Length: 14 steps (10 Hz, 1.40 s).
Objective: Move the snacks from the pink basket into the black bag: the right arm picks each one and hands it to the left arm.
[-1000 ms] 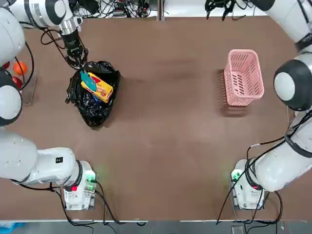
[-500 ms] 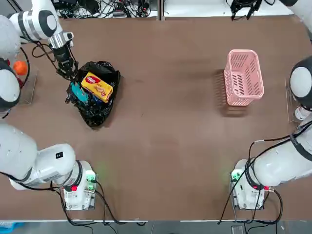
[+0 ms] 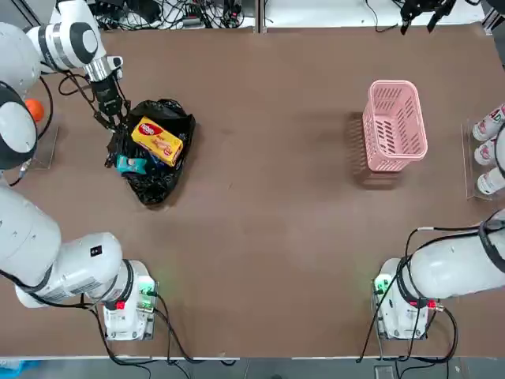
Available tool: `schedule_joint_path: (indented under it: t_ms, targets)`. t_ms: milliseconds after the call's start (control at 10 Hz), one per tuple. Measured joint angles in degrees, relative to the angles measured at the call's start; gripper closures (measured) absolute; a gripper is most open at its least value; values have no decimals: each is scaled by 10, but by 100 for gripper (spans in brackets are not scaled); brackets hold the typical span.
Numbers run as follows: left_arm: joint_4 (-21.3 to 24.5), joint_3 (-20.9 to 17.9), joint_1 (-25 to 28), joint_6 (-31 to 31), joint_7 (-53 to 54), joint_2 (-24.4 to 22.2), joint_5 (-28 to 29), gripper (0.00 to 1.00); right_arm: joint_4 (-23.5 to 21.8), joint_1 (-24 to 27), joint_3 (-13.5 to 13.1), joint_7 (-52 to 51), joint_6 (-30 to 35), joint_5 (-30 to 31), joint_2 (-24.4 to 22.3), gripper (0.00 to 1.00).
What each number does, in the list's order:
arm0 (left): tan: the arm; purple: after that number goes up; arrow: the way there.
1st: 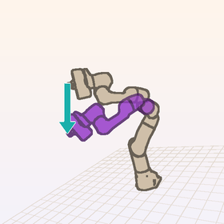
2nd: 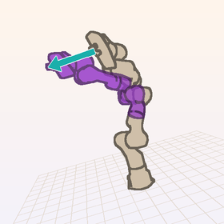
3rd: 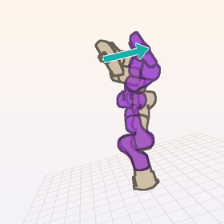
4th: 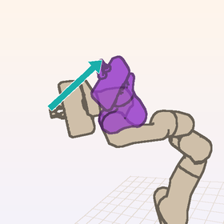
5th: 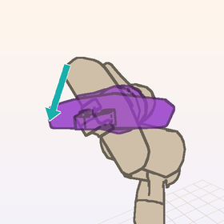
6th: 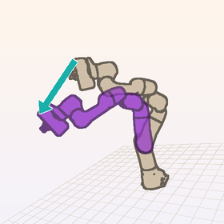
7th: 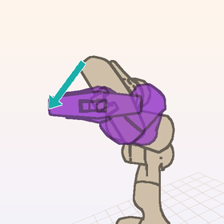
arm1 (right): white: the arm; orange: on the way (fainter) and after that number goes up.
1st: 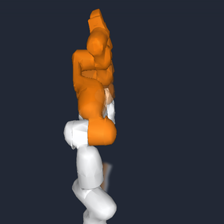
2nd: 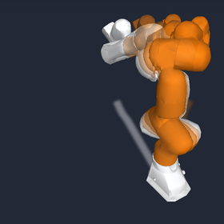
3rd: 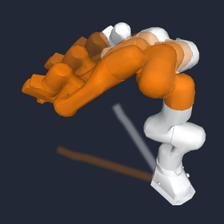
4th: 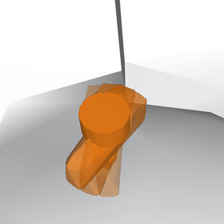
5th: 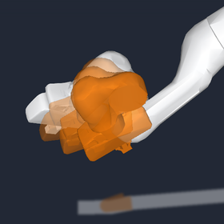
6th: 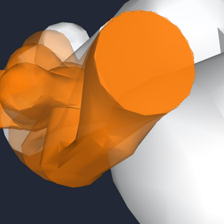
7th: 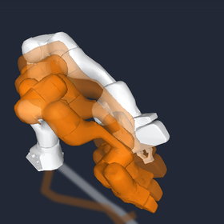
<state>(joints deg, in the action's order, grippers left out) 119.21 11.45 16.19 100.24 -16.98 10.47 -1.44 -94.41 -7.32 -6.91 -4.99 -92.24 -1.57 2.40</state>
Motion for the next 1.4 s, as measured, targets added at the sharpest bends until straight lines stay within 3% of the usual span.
schedule_joint_path:
  t_ms: [200, 400, 900, 1400]
  targets:
    - [-16, 5, -1, -7, 0, -1, -1, 32, -8, 19, 0, 0, 37, 7, -32, 0]
    - [-66, 28, -2, -42, -4, -16, -2, 3, -16, 44, 0, -1, 48, 14, -49, 0]
    - [-252, 35, -1, -154, -7, -50, -3, 0, -110, 54, 3, -1, -25, 17, -85, 0]
    - [-352, 22, -7, -166, 11, -83, -4, 0, -118, 56, 4, -1, -26, 21, -104, 0]
